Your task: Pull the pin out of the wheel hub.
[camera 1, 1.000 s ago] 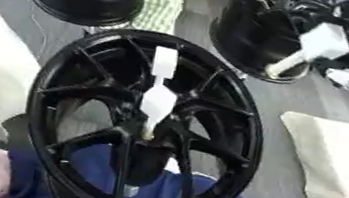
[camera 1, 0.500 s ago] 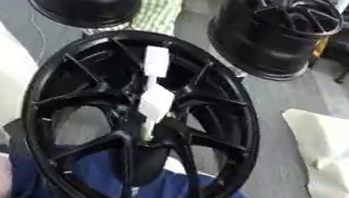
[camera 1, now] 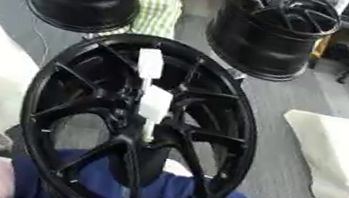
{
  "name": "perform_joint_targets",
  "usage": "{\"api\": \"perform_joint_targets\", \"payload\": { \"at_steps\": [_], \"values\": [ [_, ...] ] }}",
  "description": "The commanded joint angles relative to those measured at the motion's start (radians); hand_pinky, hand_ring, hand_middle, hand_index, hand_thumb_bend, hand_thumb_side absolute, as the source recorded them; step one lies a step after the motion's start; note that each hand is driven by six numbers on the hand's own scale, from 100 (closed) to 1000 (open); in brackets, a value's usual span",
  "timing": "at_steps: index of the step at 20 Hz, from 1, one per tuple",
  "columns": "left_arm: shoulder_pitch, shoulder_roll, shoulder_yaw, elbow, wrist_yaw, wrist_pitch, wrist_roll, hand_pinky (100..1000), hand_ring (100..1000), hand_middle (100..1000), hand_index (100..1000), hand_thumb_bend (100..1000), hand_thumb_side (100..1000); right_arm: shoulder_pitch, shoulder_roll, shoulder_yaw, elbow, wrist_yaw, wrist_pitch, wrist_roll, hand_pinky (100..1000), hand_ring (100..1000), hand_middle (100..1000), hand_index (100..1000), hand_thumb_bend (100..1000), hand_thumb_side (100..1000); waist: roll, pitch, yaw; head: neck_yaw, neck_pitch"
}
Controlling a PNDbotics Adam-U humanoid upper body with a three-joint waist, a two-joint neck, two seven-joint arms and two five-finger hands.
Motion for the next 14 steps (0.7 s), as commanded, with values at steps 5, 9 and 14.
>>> {"api": "perform_joint_targets", "payload": {
  "at_steps": [5,9,14],
  "values": [
    [-0.003,0.008,-0.002,-0.005,0.001,-0.011,-0.005,614,629,560,753,100,587,-0.028,0.091,0.063,0.002,-0.049,-0.048,-0.12,501,552,667,766,230,198,0.01,-0.013,-0.004,-0.007,-0.006],
    [-0.002,0.007,-0.005,0.001,0.001,-0.016,-0.008,615,630,561,753,100,586,-0.052,0.111,0.074,0.045,-0.057,-0.065,-0.171,491,535,647,753,229,185,0.017,-0.012,-0.006,-0.006,-0.011],
    [-0.001,0.008,-0.007,0.007,-0.002,-0.024,-0.01,615,630,561,753,100,588,-0.065,0.114,0.082,0.076,-0.06,-0.077,-0.193,487,529,640,750,219,181,0.021,-0.011,-0.008,-0.009,-0.011]
  ]
}}
